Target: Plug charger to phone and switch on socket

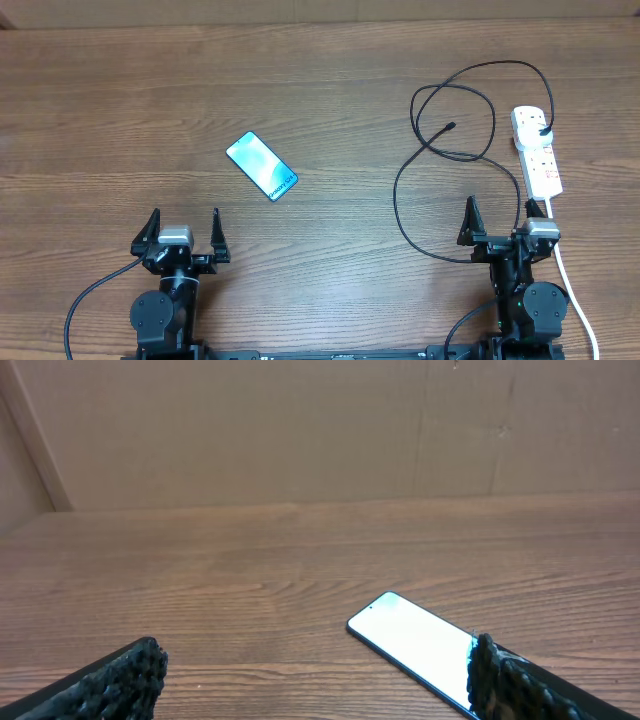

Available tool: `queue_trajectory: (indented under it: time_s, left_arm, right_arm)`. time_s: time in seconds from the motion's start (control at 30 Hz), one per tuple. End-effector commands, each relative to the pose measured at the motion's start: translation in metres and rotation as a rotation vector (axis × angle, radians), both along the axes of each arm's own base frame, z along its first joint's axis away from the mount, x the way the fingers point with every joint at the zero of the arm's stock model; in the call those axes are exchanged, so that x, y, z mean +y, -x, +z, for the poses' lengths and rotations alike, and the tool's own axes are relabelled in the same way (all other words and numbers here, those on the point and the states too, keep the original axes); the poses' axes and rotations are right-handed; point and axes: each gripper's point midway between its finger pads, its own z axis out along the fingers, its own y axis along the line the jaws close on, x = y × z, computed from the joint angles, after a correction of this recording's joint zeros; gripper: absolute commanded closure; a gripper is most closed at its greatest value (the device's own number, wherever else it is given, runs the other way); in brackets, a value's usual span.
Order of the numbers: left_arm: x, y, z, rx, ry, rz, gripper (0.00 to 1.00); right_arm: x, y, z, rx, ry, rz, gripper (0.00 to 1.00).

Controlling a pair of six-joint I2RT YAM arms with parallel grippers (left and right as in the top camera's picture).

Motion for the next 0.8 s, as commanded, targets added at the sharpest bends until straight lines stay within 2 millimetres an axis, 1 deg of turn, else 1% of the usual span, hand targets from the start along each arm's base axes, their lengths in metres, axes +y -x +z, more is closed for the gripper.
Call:
queue_trajectory:
  time_s: [0.0, 0.13, 0.23, 0.33, 0.4, 0.47, 0.57, 0.67, 0.77]
  left_arm:
    - [-0.001, 0.0, -0.001, -0.001, -0.016, -0.005, 0.0]
    - [-0.001, 0.0, -0.001, -0.001, -0.016, -0.004, 0.0]
    - [0.003, 0.0, 0.0, -0.003, -0.021, 0.02, 0.0]
    - [0.0, 0.0, 0.01, -0.045, -0.013, 0.003, 0.0]
    - [-0.002, 0.0, 0.021, -0.088, -0.015, -0.009, 0.01]
    - [-0.006, 0.001, 0.038, -0.16, -0.021, -0.03, 0.0]
    - [-0.014, 0.008, 0.078, -0.323, -0.04, -0.073, 0.0]
    - [-0.016, 0.022, 0.117, -0.495, -0.044, -0.083, 0.01]
    - [-0.017, 0.035, 0.144, -0.607, -0.033, -0.085, 0.01]
  right_arm:
    - [0.0, 0.0, -0.002, -0.004, 0.005, 0.002, 0.0]
    - [0.0, 0.0, -0.002, -0.004, 0.005, 0.001, 0.0]
    - [0.0, 0.0, -0.002, -0.004, 0.005, 0.001, 0.0]
    - [0.0, 0.0, -0.002, -0.004, 0.005, 0.002, 0.0]
    - [0.0, 0.0, -0.002, -0.004, 0.005, 0.002, 0.0]
    - [0.0, 0.0, -0.002, -0.004, 0.005, 0.002, 0.0]
    - [0.0, 0.0, -0.002, -0.004, 0.005, 0.002, 0.0]
    - [0.0, 0.0, -0.002, -0.004, 0.005, 0.002, 0.0]
    - [0.0, 0.0, -0.002, -0.004, 0.005, 0.002, 0.0]
